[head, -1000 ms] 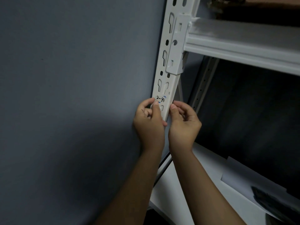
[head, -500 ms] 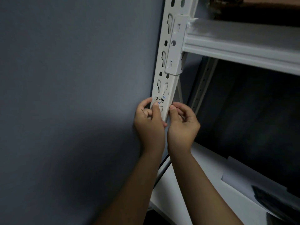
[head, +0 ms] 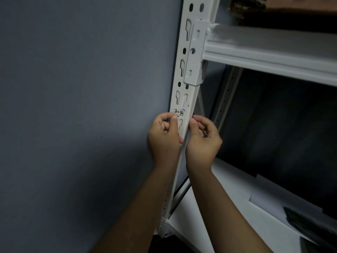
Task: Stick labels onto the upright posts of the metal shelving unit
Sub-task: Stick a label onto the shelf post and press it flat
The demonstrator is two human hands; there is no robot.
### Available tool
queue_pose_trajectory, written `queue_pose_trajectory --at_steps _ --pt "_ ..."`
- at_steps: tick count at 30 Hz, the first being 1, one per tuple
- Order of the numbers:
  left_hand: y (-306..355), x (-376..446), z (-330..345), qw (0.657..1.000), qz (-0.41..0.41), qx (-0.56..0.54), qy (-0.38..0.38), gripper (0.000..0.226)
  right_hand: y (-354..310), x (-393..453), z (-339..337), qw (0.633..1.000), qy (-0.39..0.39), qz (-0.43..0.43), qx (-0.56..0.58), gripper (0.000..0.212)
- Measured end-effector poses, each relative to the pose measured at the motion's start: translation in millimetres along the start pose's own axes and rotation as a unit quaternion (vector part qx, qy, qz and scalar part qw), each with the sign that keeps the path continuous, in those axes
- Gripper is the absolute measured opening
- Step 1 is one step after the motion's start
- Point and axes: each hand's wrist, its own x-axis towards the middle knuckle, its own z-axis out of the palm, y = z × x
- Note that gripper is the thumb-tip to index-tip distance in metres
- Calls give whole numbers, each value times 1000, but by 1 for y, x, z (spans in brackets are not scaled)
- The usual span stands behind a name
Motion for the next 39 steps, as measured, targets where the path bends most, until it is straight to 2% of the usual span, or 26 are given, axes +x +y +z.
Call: queue_pose_trajectory --at_steps 5,11,16,25,33,39 --pt "-1 -2 -3 999 15 34 19 2 -2 1 -4 1000 -13 -1 -12 8" --pt "3 4 -4 997 40 71 19 10 -2 0 -6 1000 -29 7 -10 6" --pt "1 1 -2 995 54 83 33 1 -4 0 -7 999 -36 7 8 7" --pt "1 10 -1 997 16 74 26 12 -1 2 -6 999 -36 2 26 9" --pt "4 13 0 987 49 155 18 10 2 2 -4 1000 -24 -1 17 11" --pt "7 15 2 981 35 189 5 12 4 2 -3 1000 -10 -8 -6 8"
